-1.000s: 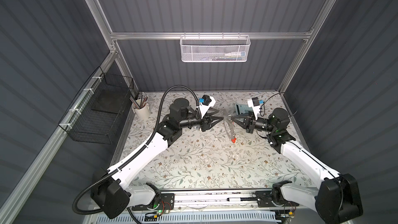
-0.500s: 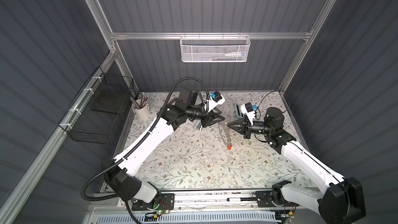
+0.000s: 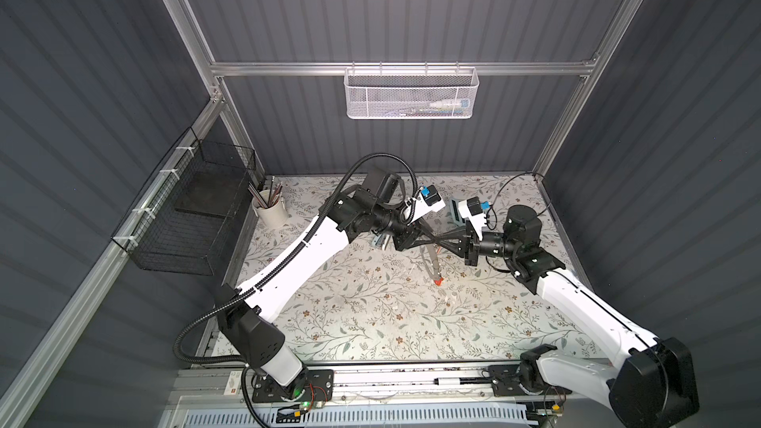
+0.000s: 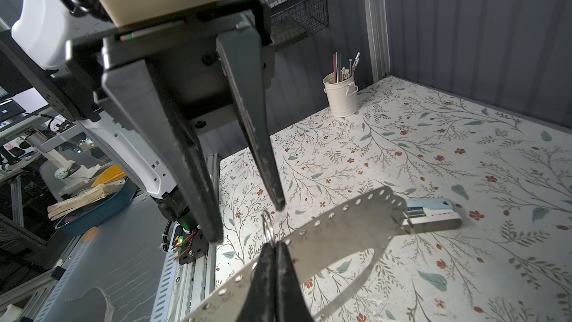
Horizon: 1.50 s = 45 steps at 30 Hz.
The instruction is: Put the keys on the keyring
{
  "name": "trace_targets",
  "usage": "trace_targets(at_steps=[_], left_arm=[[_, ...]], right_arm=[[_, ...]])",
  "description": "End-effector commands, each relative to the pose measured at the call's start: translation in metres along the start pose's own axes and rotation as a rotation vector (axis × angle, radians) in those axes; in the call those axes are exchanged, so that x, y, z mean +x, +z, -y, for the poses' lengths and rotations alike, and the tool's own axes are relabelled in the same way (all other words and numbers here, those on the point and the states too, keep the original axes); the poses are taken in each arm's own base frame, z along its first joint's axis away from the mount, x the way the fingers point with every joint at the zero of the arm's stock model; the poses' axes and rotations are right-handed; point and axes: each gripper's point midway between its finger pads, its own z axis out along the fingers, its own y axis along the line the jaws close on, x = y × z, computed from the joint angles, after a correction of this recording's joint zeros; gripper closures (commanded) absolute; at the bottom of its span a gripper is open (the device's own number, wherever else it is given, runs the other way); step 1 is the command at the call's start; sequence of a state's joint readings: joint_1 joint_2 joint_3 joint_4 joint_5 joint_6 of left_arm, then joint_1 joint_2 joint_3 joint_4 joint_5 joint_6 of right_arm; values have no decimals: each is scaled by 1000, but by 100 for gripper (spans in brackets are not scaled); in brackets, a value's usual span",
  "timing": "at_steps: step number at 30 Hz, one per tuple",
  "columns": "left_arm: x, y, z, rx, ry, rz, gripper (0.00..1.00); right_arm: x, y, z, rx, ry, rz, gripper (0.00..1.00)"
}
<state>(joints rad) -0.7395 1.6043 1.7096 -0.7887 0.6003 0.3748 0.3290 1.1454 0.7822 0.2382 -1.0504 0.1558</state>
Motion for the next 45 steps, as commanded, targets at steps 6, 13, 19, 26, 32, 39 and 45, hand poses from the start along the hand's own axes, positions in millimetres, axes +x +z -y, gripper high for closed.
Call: trace_targets(at_steps=[6,13,19,26,32,39,45], left_arm=[[4,2,-1,-12,13,-46,83],[8,5,-2,-12,9,-67,85],[7,5,-3,-16,11,-65,89],[4,6,-6,-29,14,-37,100],[-7,2,-12,-90,20,67,100],[-29,-7,-9,-114,38,265,100],[-34,-6,-3,-84,10,402,100]], right_arm=[[-16,1,-6,-23,-50,29,100],[-17,2,-6,-24,-50,32,100],[-17,2,-7,-27,-48,32,100],[-15,2,-5,-21,-41,29,100],[-26,-9,2,113,-9,98,76],[-44,-53,25,343,24,277,56],[-53,-65,38,341,132,318,48]])
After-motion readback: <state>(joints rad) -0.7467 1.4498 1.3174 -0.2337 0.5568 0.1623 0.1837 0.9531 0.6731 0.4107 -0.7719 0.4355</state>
